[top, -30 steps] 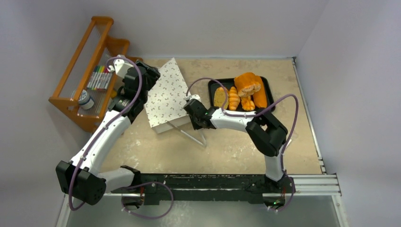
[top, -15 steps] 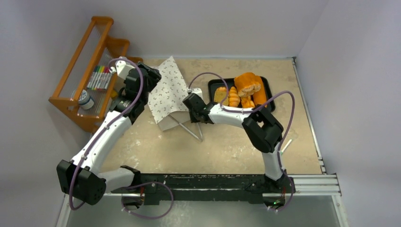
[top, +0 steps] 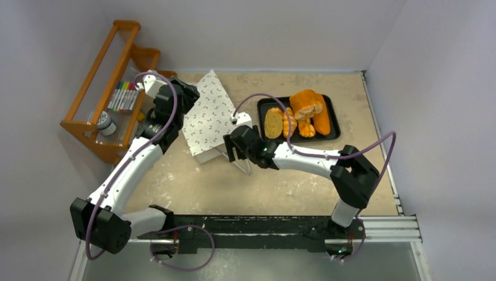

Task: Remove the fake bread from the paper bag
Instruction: Place the clamp on the paper bag, then take out the fake bread from the paper bag.

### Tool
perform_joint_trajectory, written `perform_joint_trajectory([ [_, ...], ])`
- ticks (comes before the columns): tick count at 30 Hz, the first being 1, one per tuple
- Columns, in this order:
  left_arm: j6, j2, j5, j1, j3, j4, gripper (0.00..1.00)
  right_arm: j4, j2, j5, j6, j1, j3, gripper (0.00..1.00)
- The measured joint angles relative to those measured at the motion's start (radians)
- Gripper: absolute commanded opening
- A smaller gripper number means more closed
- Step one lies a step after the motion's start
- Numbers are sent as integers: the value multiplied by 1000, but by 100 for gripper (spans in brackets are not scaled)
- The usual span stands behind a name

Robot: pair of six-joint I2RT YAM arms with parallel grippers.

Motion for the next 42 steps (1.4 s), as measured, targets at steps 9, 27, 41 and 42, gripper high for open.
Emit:
perform_joint_trajectory([
  [9, -1, 0, 0, 0, -2, 1, 57, 66, -3, -8, -11, 63, -165, 93],
  [27, -3, 2, -1, 0, -34, 15, 57, 238, 135, -3, -49, 64, -178, 87],
  [41, -3, 2, -2, 0, -47, 21, 57, 312, 208, 37, -75, 66, -117, 71],
  [42, -3, 2, -2, 0, -47, 21, 57, 313, 208, 45, -74, 67, -117, 70],
])
